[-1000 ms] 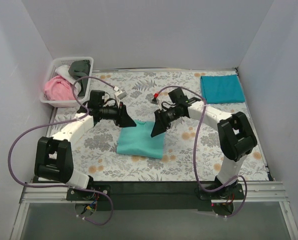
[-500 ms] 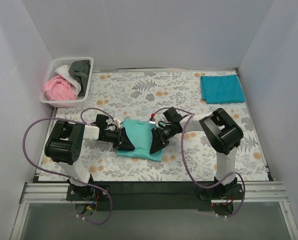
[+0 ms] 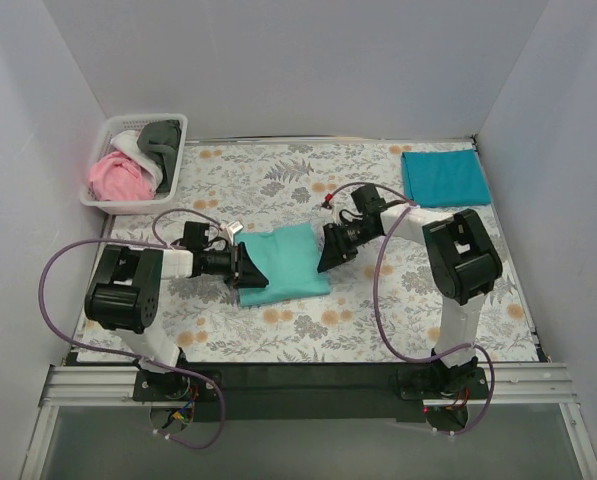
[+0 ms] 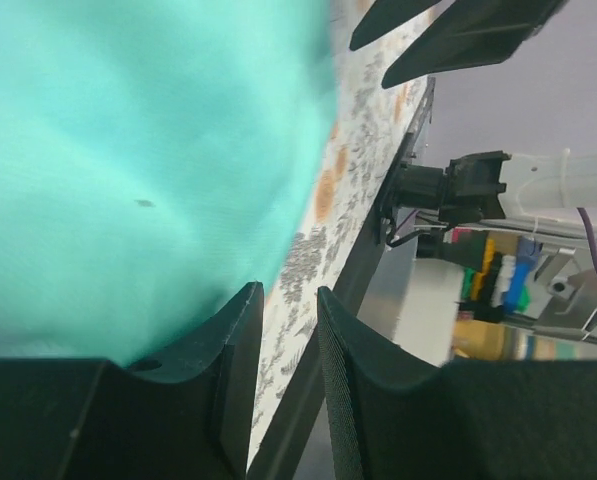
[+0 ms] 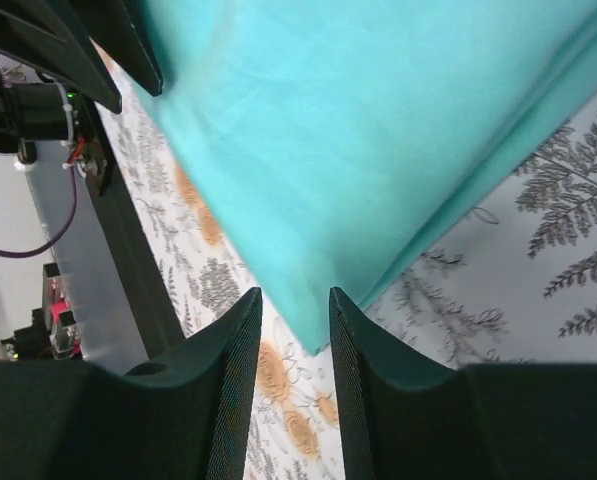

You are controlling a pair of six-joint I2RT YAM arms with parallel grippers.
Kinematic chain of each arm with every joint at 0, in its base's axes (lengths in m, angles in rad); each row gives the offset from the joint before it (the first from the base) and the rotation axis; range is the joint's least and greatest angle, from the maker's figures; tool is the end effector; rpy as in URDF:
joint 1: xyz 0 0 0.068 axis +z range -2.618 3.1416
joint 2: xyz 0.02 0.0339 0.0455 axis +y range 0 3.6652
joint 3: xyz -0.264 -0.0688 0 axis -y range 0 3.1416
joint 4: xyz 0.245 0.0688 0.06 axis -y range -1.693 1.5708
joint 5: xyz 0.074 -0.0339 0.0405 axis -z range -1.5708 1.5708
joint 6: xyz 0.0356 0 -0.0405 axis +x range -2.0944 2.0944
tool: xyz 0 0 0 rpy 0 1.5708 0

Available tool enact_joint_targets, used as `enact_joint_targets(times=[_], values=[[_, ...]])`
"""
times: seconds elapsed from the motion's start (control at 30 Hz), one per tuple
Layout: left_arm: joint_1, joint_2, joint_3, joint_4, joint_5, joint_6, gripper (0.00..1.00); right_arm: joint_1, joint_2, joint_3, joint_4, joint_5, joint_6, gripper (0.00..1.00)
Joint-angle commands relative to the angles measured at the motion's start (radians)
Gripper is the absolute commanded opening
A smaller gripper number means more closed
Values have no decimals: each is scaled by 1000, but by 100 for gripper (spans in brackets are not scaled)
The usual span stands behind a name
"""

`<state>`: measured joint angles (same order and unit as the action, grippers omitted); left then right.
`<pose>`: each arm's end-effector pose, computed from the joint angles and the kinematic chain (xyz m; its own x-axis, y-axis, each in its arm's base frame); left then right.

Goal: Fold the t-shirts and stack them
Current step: Fold the tshirt

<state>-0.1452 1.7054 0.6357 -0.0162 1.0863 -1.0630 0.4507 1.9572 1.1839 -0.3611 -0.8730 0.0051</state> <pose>0.2606 -0.0699 0.1089 -0.8412 -0.2883 0.4575 -0.5337 0.3069 -0.7880 0.3281 0.1891 0.1420 -0.8187 -0.3925 -0.4191 -0.5673 0.4393 0.6966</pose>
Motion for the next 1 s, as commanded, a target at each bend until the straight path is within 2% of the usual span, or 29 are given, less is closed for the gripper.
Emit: enact_joint_targets(times=[0.0, 0.1, 0.2, 0.4, 0.5, 0.57, 0.67, 0.77, 0.83, 0.9, 0.97], values=[[4, -162, 36, 41, 53, 8, 28, 16, -142, 17, -46, -69, -59, 35], [4, -257, -25, 131, 57, -121, 27, 54, -199, -29, 97, -153, 54, 33], [4, -262, -65, 234, 44, -227, 27, 115, -166, -26, 172, -198, 108, 30], [12, -112, 5, 312, -5, -267, 28, 204, -20, -13, 387, -195, 251, 31], [42, -26, 9, 364, -38, -313, 29, 206, 67, -35, 474, -167, 328, 31], [65, 25, 16, 360, -66, -296, 29, 204, 112, -61, 491, -137, 331, 31], [101, 123, 62, 250, -130, -226, 29, 203, 154, -78, 495, -109, 328, 32], [122, 177, 97, 211, -125, -163, 29, 200, 151, -70, 488, -94, 314, 33], [121, 165, 125, 180, -117, -126, 29, 189, 112, -38, 484, -98, 302, 36], [119, 103, 183, 151, -77, -54, 32, 171, 66, -7, 455, -125, 308, 41], [115, -2, 225, 55, -80, 29, 36, 139, -38, -4, 444, -141, 314, 45]])
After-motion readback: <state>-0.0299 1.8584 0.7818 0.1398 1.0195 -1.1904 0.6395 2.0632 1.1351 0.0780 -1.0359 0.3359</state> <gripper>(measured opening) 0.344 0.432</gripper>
